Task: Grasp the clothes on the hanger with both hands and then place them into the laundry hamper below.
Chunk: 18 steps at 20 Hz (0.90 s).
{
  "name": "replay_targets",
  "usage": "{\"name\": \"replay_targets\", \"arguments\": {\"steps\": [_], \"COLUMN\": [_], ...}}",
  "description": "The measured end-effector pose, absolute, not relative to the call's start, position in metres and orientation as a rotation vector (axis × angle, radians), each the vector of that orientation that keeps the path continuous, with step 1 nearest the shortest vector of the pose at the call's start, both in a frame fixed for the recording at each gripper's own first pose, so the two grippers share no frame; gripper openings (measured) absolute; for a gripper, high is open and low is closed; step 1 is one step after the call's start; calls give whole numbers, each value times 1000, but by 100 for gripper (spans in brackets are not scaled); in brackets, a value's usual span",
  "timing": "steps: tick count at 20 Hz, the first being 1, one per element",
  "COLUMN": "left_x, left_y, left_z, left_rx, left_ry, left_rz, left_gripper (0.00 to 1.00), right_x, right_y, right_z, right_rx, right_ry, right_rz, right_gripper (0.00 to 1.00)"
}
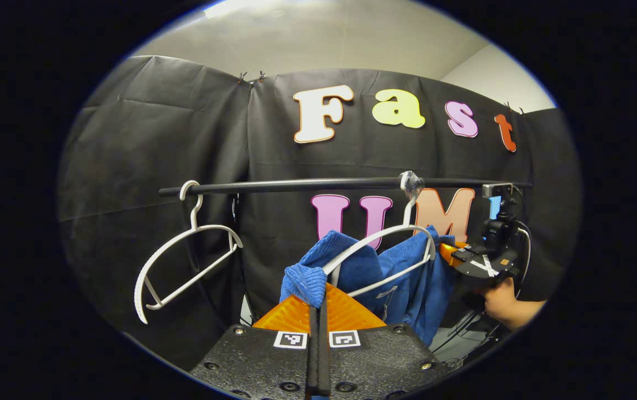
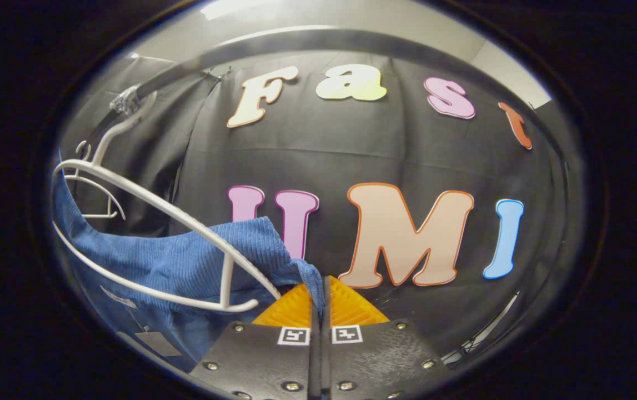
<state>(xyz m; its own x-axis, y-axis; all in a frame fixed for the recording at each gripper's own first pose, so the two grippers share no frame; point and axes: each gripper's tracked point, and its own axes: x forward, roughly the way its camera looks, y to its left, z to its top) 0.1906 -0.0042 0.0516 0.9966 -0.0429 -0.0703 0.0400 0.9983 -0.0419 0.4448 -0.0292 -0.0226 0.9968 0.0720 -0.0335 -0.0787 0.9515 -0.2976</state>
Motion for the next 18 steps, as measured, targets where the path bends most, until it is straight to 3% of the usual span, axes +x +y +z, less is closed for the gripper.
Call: {"name": "replay_targets", "arguments": {"steps": [6,10,18], "left_x": [190,195,196], "left_y": [2,-3,-1], "left_z": [17,2,-77], "left_rx": [-99,-2,-56], "left_ry": [103,94,250], "left_rz": [-41,-48,-42], "left_gripper": [0,0,0], "right_x": [450,451,434], "right_y": [-29,-39,-51], "right_z": [-45,-57,-118], "right_rx": [-300,-219,-182], "right_ry": [49,102,228], "right_rz": [91,68,85], "right_gripper": [0,0,0]}}
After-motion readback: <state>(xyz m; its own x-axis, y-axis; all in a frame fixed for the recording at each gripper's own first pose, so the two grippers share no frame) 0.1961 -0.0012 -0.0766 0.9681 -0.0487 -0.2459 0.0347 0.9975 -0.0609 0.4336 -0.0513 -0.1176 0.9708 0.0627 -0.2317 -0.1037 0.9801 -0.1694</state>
